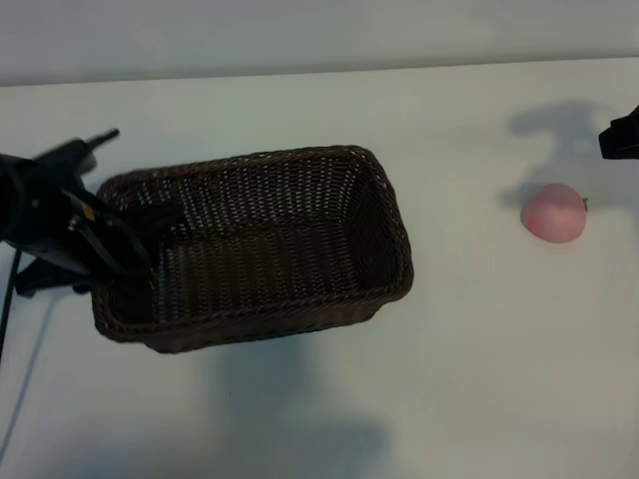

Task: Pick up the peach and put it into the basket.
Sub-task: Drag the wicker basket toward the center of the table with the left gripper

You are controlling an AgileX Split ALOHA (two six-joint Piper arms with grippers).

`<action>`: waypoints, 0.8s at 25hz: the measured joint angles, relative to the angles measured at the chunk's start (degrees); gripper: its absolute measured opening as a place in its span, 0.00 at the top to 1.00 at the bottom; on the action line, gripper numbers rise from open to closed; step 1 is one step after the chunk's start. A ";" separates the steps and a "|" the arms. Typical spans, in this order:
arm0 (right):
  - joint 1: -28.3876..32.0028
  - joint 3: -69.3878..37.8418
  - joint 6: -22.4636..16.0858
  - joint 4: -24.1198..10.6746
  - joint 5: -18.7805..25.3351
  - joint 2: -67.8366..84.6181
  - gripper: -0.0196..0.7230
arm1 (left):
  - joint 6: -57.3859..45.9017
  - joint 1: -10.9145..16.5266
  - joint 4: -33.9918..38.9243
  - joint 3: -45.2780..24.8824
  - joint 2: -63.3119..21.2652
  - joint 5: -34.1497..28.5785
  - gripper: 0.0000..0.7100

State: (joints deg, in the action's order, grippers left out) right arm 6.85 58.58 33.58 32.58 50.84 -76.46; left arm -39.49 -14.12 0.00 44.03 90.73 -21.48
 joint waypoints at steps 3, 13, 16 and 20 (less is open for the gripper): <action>0.00 0.00 0.00 0.00 0.00 0.00 0.64 | 1.56 1.42 -2.67 -0.01 -2.81 0.60 0.43; 0.00 0.00 0.00 0.00 0.06 0.00 0.64 | 26.79 7.15 -28.45 -0.17 -9.64 1.19 0.45; 0.00 0.00 0.00 0.00 0.10 0.00 0.64 | 37.96 7.70 -39.70 -0.17 -9.76 1.30 0.45; 0.00 0.00 0.00 0.00 0.10 0.00 0.64 | 50.78 7.70 -54.39 -0.17 -9.76 2.21 0.45</action>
State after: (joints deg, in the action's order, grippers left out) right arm 6.85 58.58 33.58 32.58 50.94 -76.46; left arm 11.29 -6.42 -54.39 43.86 80.98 -19.27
